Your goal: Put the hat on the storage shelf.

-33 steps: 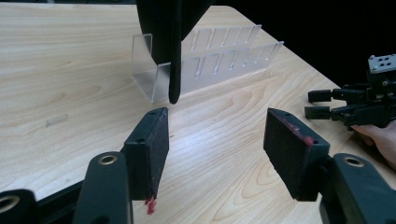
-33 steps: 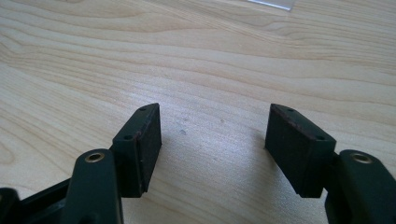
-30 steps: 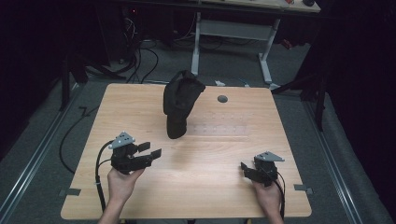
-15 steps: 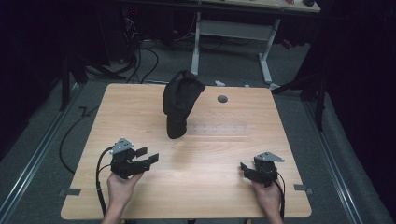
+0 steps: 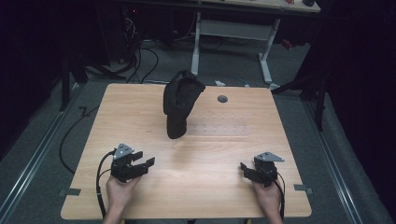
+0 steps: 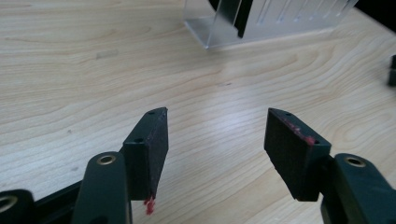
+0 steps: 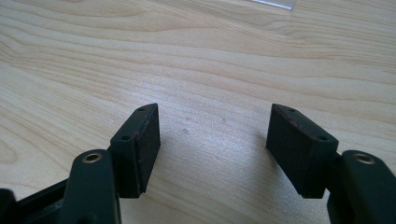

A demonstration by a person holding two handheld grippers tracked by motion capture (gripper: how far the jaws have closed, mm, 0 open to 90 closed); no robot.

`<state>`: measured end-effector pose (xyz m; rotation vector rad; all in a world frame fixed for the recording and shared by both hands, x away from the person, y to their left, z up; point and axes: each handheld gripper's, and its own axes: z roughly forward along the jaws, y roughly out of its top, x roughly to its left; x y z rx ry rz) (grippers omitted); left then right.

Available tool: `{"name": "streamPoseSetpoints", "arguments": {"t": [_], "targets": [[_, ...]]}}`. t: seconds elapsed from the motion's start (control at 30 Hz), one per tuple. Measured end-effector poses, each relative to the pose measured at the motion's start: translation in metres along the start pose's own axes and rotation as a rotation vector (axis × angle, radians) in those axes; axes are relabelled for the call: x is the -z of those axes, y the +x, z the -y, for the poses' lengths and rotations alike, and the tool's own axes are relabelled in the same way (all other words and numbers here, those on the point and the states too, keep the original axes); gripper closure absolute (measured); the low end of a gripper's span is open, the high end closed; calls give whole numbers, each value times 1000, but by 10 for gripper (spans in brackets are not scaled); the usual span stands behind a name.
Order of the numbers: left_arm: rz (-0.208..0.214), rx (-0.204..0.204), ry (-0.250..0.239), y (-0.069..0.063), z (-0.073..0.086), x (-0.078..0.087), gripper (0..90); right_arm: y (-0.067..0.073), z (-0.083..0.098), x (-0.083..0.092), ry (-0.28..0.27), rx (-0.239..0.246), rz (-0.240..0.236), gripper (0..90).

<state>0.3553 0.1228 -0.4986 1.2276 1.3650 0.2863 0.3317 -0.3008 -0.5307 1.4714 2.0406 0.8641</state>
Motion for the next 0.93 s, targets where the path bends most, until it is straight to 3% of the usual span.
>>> {"name": "streamPoseSetpoints", "arguments": {"t": [0.37, 0.47, 0.63, 0.73, 0.93], "targets": [[-99, -89, 8, 9, 18, -17, 370, 0, 0, 0, 0, 0, -1, 351], [-111, -92, 25, 11, 23, -20, 382, 0, 0, 0, 0, 0, -1, 350], [-148, -140, 60, 16, 36, -25, 368, 0, 0, 0, 1, 0, 0, 350], [-137, -161, 16, 16, 42, -23, 342, 0, 0, 0, 0, 0, -1, 350], [-140, -158, 16, 16, 42, -23, 330, 0, 0, 0, 0, 1, -1, 349]]}}
